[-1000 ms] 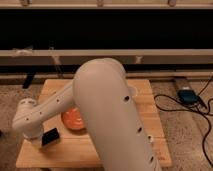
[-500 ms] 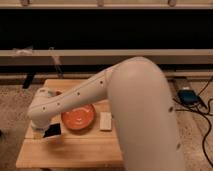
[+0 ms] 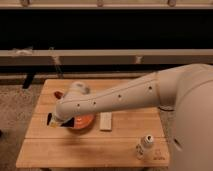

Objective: Place the eraser in the ceramic cup

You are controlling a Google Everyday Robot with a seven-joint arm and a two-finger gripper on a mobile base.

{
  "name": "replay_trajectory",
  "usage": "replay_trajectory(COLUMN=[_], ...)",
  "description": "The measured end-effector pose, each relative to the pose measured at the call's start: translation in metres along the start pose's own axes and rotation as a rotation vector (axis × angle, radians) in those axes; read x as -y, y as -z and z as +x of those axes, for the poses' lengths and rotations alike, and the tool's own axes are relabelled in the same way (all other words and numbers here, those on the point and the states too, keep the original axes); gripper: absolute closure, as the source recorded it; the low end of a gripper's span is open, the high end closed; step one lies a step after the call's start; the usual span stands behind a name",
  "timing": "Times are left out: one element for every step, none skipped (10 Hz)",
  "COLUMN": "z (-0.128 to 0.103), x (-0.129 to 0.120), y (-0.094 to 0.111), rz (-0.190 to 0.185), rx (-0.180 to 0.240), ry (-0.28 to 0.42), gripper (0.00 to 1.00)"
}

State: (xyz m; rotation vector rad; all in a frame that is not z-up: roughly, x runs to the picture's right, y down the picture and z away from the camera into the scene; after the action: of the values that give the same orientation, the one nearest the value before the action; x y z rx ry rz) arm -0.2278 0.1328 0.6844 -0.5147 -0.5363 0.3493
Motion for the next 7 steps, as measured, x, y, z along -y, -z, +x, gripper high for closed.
replay_trajectory(z=[0.012, 0.02, 0.029, 0.033, 0.04, 0.048, 0.055], x=[0.016, 0.031, 0.049, 0.063, 0.086, 0.108, 0.127], y=[0.014, 0.026, 0.038, 0.044, 0.054, 0.062, 0.068], rz=[0.038, 0.067, 0.095, 0.111, 0.132, 0.149, 0.162], rx=[0.023, 0.045, 0.059, 0.069, 0.082, 0.09, 0.095], ry=[-0.046, -0.085, -0.114, -0.127, -0.144, -0.162, -0.178], gripper=[1.0, 1.0, 1.0, 1.0, 1.0, 1.0, 1.0])
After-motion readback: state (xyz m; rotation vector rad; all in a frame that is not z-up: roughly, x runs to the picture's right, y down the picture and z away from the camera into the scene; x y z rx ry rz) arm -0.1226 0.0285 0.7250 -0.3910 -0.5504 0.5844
